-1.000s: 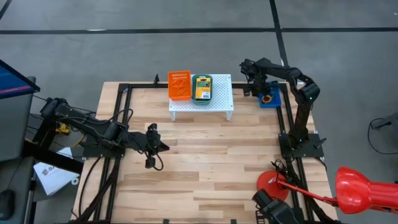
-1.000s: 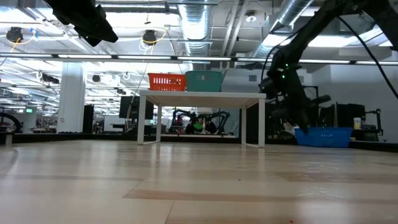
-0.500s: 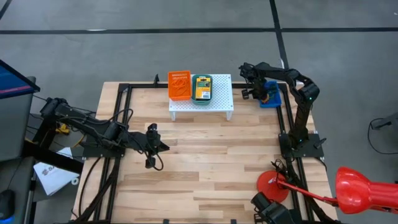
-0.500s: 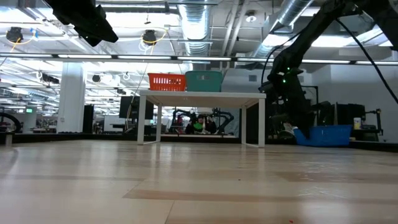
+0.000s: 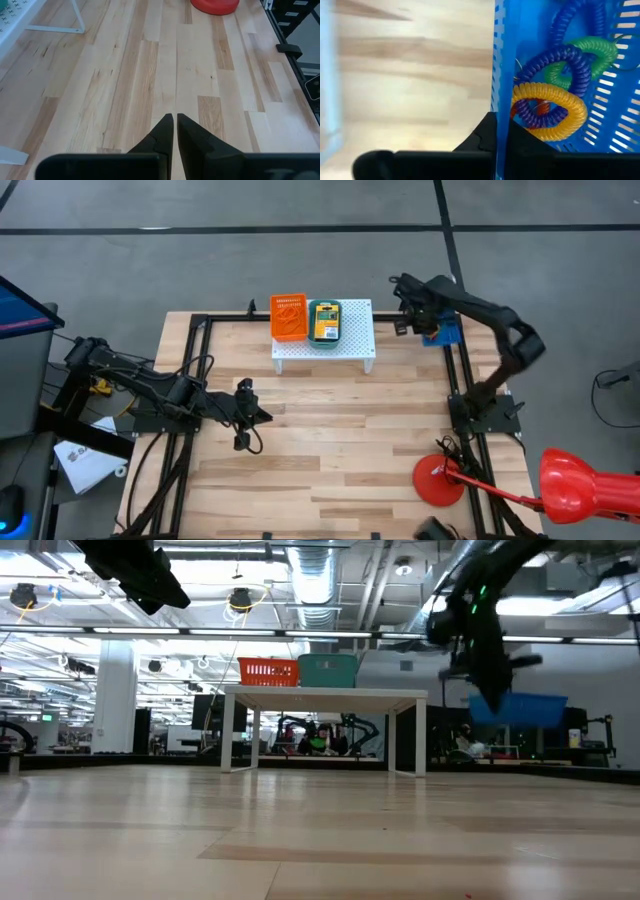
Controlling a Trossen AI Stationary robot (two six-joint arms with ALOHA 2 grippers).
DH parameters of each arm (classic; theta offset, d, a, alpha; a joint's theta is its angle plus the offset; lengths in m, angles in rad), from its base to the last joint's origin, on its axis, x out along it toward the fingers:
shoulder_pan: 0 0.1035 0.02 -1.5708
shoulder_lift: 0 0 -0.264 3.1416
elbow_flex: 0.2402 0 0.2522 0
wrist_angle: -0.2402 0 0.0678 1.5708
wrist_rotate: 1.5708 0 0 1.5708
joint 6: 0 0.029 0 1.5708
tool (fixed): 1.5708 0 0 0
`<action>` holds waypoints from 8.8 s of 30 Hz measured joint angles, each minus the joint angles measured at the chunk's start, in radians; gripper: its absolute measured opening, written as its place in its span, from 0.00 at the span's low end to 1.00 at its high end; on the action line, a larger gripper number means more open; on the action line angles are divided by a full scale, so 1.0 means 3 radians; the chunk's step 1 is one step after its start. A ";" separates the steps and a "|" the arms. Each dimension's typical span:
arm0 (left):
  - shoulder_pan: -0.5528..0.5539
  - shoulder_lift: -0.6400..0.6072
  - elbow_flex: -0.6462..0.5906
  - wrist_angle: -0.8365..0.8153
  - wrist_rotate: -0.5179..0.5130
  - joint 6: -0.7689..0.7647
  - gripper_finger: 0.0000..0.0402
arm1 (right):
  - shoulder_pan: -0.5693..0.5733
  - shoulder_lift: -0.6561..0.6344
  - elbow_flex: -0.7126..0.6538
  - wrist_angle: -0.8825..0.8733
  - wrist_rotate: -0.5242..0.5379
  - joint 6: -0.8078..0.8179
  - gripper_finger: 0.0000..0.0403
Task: Pick & Place Office Desk Supplies
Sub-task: Put the blue bin on the shelf
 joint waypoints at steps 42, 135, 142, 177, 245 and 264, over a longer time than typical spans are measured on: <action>0.0000 0.0000 0.0000 0.0026 0.0054 -0.0124 0.04 | 0.3122 -0.0538 0.0280 -0.0582 0.0118 -0.3406 0.00; 0.0000 0.0000 0.0000 0.0160 0.0055 -0.0121 0.04 | 0.3912 0.0471 0.0176 0.1118 -0.0277 0.0856 0.27; -0.0016 0.0000 0.0000 0.0161 0.0054 -0.0121 0.04 | 0.4051 -0.0247 -0.0574 0.1878 -0.0102 0.2157 0.27; -0.0001 -0.0167 -0.0001 0.0583 -0.0301 -0.0065 0.04 | 0.4614 0.0147 -0.0955 0.3181 -0.0056 0.5440 0.28; -0.0239 -0.0357 0.0000 0.0390 -0.0409 -0.0060 0.04 | 0.4136 0.1123 -0.0223 0.2966 -0.0784 0.5229 0.23; -0.0239 -0.0356 0.0000 0.0361 -0.0406 -0.0071 0.04 | 0.3996 -0.0046 -0.0224 0.1321 -0.0707 0.4404 0.01</action>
